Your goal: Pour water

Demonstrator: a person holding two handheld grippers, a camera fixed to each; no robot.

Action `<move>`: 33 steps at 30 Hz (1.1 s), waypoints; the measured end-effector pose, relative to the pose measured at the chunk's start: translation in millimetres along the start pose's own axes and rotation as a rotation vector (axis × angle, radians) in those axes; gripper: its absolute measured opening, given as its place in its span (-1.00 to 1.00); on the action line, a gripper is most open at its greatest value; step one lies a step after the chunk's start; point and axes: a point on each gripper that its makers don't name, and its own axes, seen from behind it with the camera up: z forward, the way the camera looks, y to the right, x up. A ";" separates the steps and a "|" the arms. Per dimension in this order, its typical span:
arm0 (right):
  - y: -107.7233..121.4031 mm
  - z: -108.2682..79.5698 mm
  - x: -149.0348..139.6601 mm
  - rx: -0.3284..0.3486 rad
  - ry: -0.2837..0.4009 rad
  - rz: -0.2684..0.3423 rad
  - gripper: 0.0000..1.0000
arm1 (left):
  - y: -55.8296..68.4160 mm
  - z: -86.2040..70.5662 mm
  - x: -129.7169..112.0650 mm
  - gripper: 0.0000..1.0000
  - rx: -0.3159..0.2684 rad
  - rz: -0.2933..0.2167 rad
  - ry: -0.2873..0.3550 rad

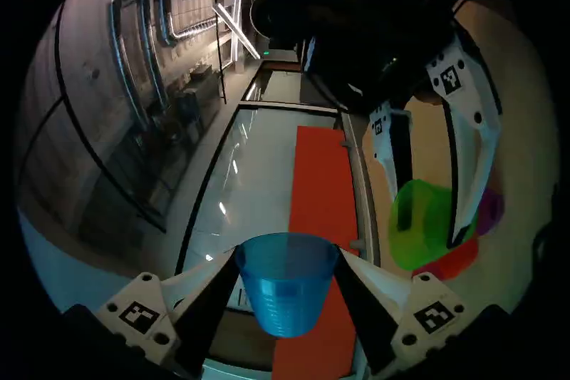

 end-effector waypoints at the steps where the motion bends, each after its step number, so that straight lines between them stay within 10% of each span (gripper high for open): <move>1: 0.3 -0.1 0.0 -0.001 0.000 0.001 0.80 | 1.8 0.2 -0.7 0.77 -0.002 -0.024 -0.001; 33: 8.6 -10.1 5.6 -0.038 0.010 0.006 0.80 | 5.9 2.6 -22.9 0.76 -0.017 -0.770 -0.018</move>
